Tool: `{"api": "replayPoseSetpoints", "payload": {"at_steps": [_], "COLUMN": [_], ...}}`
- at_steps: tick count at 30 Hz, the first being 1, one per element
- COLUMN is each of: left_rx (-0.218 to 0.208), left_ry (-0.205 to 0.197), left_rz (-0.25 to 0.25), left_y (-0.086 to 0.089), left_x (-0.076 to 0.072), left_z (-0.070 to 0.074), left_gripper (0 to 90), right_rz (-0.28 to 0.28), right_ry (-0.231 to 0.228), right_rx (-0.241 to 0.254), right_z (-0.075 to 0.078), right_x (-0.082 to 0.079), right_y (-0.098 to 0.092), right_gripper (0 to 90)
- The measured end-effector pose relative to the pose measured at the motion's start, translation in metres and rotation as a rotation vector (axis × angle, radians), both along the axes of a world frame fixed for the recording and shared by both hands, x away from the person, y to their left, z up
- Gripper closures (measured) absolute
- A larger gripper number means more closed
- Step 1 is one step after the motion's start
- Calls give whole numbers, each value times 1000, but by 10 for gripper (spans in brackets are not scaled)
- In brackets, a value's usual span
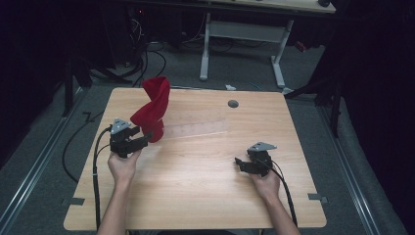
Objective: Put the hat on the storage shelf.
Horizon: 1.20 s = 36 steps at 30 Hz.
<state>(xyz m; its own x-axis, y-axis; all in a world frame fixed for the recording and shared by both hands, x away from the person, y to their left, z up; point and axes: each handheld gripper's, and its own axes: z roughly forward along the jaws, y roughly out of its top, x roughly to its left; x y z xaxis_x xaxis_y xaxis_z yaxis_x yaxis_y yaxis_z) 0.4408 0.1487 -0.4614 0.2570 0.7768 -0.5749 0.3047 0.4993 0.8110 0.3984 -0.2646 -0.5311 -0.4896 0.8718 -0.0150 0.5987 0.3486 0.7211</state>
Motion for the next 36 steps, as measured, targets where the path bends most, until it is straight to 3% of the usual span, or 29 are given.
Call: {"api": "replayPoseSetpoints", "payload": {"at_steps": [6,11,21,27,32,36], "left_rx": [-23,5,21,-26,-30,-59], "left_ry": [1,-5,-16,-9,-13,-19], "left_rz": [9,5,-13,-4,-6,-8], "left_y": [7,8,7,14,16,19], "left_x": [-8,-13,-26,-35,-43,-49], "left_z": [2,4,11,9,7,9], "left_gripper": [389,382,373,377,371,366], "right_rz": [0,-1,-1,-1,-2,-2], "right_ry": [1,-1,0,-1,-2,-2], "right_rx": [0,1,0,0,1,0], "right_z": [0,0,0,0,0,0], "right_x": [0,0,0,0,0,0], "right_y": [0,0,0,0,0,0], "right_gripper": [352,353,353,352,353,353]}}
